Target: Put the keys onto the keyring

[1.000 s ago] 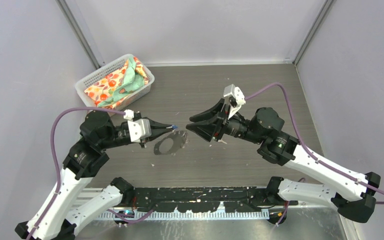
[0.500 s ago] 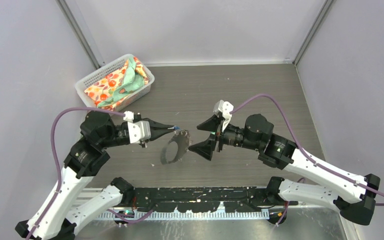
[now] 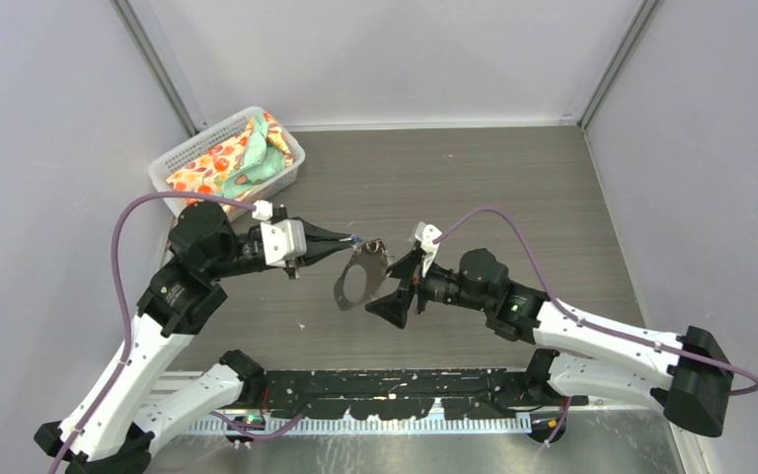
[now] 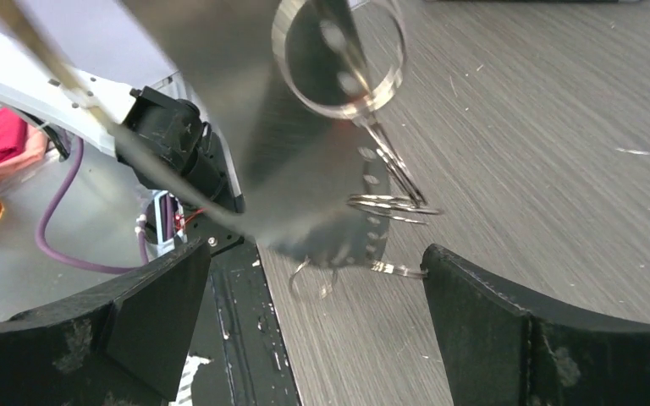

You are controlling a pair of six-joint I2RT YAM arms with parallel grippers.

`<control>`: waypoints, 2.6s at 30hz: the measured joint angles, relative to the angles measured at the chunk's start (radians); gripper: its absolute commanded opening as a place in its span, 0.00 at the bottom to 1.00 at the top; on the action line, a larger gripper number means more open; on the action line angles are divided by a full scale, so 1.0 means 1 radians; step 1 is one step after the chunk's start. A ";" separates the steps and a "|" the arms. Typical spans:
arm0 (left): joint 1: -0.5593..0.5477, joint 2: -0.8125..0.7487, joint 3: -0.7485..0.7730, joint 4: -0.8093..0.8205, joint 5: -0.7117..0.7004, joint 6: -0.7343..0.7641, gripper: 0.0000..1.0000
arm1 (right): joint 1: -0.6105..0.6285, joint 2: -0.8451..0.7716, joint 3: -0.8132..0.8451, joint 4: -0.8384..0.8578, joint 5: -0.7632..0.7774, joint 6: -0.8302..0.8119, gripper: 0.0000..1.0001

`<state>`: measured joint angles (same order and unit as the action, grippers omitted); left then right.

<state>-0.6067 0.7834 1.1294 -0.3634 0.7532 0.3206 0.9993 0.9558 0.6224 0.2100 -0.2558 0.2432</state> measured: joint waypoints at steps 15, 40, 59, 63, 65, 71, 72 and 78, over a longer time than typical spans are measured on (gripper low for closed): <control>0.000 0.002 0.026 0.023 -0.001 -0.009 0.01 | -0.031 0.348 -0.116 0.759 0.002 0.277 0.96; 0.000 0.006 0.008 0.072 -0.179 0.095 0.63 | -0.141 0.147 -0.068 0.874 -0.272 0.621 0.01; 0.004 -0.211 -0.146 -0.039 -0.231 0.507 1.00 | -0.146 -0.009 0.502 -0.452 0.200 0.518 0.01; 0.004 -0.273 -0.246 -0.092 -0.067 0.686 1.00 | -0.146 0.057 0.575 -0.534 0.269 0.586 0.01; 0.003 -0.301 -0.355 -0.117 0.010 0.859 1.00 | -0.146 0.111 0.603 -0.560 0.286 0.629 0.01; -0.002 -0.245 -0.590 0.084 0.087 1.161 0.91 | -0.146 0.230 0.651 -0.602 0.280 0.691 0.01; -0.002 -0.219 -0.613 0.132 0.092 1.205 0.88 | -0.146 0.244 0.653 -0.602 0.280 0.699 0.01; -0.002 -0.127 -0.644 0.325 0.132 1.407 0.63 | -0.146 0.284 0.654 -0.625 0.274 0.716 0.01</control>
<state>-0.6090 0.6567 0.4858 -0.0380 0.8852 1.7279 0.8532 1.2396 1.2766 -0.4149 0.0185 0.9596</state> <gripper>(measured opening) 0.729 0.075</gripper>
